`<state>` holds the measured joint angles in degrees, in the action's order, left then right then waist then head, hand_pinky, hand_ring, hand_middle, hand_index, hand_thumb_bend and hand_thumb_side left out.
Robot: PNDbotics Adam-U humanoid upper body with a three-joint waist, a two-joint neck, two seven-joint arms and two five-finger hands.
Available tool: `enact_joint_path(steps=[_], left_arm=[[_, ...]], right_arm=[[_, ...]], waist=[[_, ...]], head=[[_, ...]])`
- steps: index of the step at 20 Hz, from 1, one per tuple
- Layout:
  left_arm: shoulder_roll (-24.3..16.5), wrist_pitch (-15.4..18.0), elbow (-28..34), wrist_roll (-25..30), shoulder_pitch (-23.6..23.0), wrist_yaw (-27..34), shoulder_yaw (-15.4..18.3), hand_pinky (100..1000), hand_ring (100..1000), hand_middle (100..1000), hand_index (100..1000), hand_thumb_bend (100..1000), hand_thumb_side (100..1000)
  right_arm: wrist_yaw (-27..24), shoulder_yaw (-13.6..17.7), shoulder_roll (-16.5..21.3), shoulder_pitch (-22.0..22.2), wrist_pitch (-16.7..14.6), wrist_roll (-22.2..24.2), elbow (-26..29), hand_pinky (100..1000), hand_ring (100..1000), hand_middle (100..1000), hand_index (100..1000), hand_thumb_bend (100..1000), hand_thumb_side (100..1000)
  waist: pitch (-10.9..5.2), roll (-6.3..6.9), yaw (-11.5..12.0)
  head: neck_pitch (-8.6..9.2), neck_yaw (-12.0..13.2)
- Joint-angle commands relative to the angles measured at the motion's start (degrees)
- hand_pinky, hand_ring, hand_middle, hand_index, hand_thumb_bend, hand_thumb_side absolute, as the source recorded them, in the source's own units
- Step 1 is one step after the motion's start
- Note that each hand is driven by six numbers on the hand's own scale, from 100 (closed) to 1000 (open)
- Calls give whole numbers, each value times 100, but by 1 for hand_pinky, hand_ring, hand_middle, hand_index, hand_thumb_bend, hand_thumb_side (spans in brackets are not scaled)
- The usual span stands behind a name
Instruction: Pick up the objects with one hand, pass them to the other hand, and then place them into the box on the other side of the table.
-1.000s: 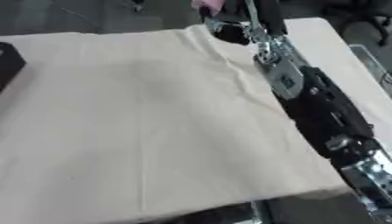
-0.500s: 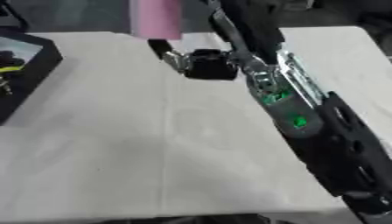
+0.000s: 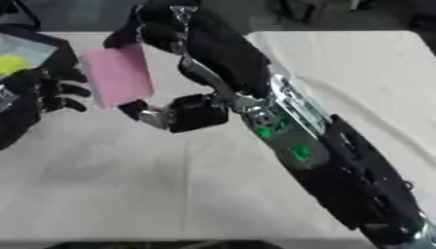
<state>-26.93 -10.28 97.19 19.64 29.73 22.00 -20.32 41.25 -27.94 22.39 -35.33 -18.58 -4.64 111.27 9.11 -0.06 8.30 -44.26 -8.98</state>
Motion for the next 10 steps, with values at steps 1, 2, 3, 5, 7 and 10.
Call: enact_joint_path(steps=[1,2,3,5,7,10], left_arm=[[-187,-119,193,141,174,35,-173,711,792,782,825,615,711],[-190,-155,223,183,207,35,-237,712,794,784,826,618,709],[-188,-180,259,229,238,41,-296,717,802,793,831,627,701],[-183,-203,352,331,286,80,-392,722,809,800,838,638,693],[-193,-198,440,428,310,132,-443,728,816,807,842,666,669],[-210,-188,537,597,363,223,-512,732,821,813,847,686,639]], right_arm=[[24,-56,-52,-113,-82,35,-83,699,636,542,628,283,227],[35,-78,-75,-117,-100,43,-125,698,636,542,628,283,227],[46,-101,-96,-120,-117,50,-162,698,636,542,628,281,228],[78,-139,-130,-117,-151,53,-232,699,636,542,626,278,229],[116,-169,-144,-107,-188,47,-292,698,635,543,625,278,229],[167,-217,-171,-96,-237,52,-383,698,635,543,625,276,229]], waist=[[-63,23,3],[-64,27,2],[-66,31,2],[-69,36,3],[-71,39,4],[-71,49,10]], head=[[14,-17],[14,-25],[14,-31],[14,-48],[14,-66],[14,-86]])
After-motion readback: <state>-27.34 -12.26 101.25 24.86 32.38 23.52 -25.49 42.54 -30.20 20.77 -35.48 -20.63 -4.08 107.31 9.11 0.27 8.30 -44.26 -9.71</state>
